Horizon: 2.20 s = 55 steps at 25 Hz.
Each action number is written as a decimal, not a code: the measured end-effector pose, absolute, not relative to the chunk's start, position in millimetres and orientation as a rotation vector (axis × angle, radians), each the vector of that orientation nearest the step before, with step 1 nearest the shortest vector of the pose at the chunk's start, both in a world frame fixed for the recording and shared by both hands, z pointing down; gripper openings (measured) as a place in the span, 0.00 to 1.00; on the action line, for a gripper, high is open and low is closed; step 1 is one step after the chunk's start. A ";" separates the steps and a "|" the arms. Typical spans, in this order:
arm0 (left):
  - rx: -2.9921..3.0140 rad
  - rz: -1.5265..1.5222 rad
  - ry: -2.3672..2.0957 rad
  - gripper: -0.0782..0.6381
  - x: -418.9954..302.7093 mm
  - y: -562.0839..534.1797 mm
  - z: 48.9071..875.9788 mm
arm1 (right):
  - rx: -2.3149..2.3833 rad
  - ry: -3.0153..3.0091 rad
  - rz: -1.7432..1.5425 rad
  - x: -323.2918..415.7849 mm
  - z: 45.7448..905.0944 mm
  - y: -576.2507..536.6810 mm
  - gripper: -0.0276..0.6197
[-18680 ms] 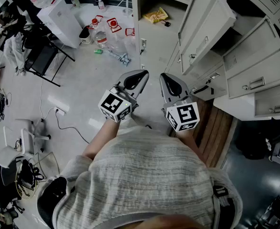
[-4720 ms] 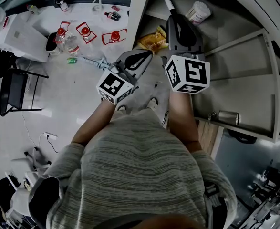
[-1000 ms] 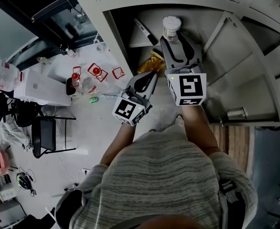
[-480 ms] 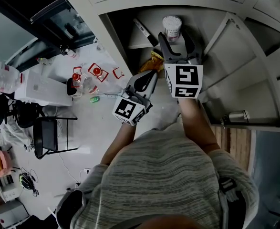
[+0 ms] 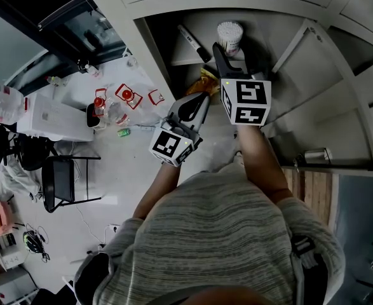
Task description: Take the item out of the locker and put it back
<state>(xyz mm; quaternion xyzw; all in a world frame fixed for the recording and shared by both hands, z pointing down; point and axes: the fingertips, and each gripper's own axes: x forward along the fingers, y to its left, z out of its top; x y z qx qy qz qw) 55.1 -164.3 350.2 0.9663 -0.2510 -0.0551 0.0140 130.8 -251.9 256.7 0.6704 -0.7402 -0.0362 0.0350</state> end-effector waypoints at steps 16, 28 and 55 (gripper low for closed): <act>3.019 -0.192 -0.790 0.12 48.7 -158.1 341.7 | 2.092 -2.369 -0.210 126.5 230.2 -230.7 0.42; 3.017 -0.272 -0.798 0.12 42.4 -142.4 319.4 | 2.094 -2.493 -0.290 119.3 198.1 -174.2 0.42; 3.039 -0.337 -0.728 0.12 41.0 -95.1 299.3 | 2.081 -2.591 -0.375 101.8 179.3 -96.2 0.42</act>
